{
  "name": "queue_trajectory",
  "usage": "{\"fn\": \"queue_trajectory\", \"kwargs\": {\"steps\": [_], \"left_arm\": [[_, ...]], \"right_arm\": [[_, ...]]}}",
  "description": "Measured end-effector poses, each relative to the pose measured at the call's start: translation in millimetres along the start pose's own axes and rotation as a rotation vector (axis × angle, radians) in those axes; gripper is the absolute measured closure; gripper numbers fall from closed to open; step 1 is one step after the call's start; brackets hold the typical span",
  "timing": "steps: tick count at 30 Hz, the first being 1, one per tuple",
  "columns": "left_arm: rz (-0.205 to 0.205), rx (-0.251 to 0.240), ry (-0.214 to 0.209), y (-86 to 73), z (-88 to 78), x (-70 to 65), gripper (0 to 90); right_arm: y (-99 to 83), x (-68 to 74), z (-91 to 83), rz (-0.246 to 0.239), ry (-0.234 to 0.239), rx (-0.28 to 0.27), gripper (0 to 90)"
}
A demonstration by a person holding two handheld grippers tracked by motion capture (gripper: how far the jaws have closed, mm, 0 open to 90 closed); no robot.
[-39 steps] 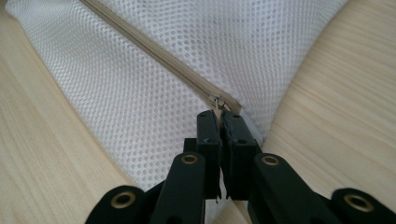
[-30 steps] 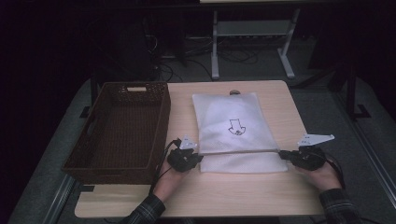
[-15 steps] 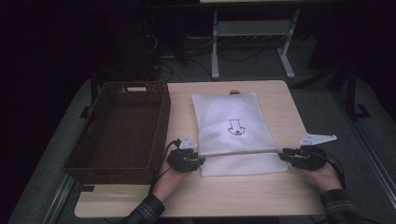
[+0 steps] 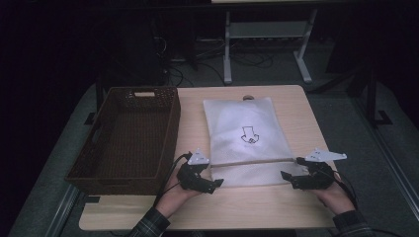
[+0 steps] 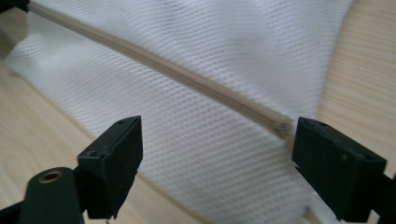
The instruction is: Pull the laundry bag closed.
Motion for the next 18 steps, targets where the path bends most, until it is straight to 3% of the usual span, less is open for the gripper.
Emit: {"fn": "queue_trajectory", "kwargs": {"steps": [6,10,18], "left_arm": [[-0.010,-0.025,-0.022,-12.5,-11.3,-10.8,17.6],[0.011,-0.022,-0.018,-22.1,-16.3,-15.0,17.6],[0.024,-0.007,-0.001,-42.9,-29.4,-19.1,17.6]], "right_arm": [[-7.8,18.2,-0.7,-0.019,-0.002,-0.005,13.7],[-17.1,28.5,-3.3,-0.047,-0.013,0.007,13.7],[-36.5,40.6,-16.0,-0.041,-0.025,0.023,13.7]]}}
Point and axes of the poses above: each handheld gripper's, and its own axes: z roughly forward along the jaws, y roughly out of its top, x roughly to its left, the point moved 10 cm from there along z, roughly forward along the jaws, and after that the axes turned 4 degrees about y, right-handed, at the moved point
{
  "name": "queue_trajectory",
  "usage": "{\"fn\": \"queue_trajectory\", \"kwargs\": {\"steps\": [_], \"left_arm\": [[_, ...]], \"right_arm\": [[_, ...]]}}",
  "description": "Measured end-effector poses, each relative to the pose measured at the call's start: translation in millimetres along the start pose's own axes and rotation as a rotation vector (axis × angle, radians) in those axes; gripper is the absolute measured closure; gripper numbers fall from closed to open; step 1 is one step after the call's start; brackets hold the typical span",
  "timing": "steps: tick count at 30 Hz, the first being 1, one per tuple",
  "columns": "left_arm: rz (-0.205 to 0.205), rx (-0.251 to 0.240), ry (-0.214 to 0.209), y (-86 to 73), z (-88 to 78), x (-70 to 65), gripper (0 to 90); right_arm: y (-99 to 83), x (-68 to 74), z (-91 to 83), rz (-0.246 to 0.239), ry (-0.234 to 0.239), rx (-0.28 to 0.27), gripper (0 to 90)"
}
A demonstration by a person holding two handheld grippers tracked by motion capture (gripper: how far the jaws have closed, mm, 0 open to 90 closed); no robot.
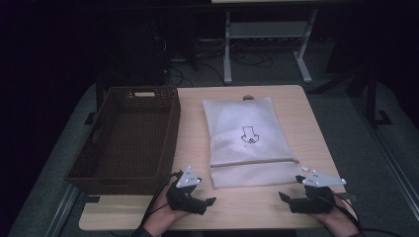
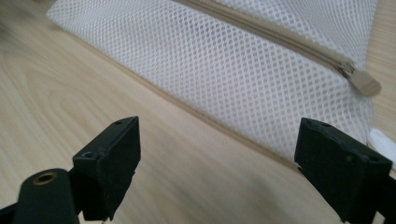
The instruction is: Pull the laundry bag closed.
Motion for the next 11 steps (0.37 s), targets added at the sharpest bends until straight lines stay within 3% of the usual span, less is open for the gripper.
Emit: {"fn": "queue_trajectory", "kwargs": {"steps": [11], "left_arm": [[0.003,0.011,-0.004,-5.2,0.1,-2.3,17.6]], "right_arm": [[-3.6,-5.0,-4.1,-0.003,-0.012,0.001,13.7]]}}
Point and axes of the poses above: each handheld gripper's, and its own axes: z roughly forward along the jaws, y roughly out of its top, x roughly to its left, the point moved 10 cm from there along z, roughly forward along the jaws, and after that the axes turned 4 degrees about y, right-handed, at the moved point
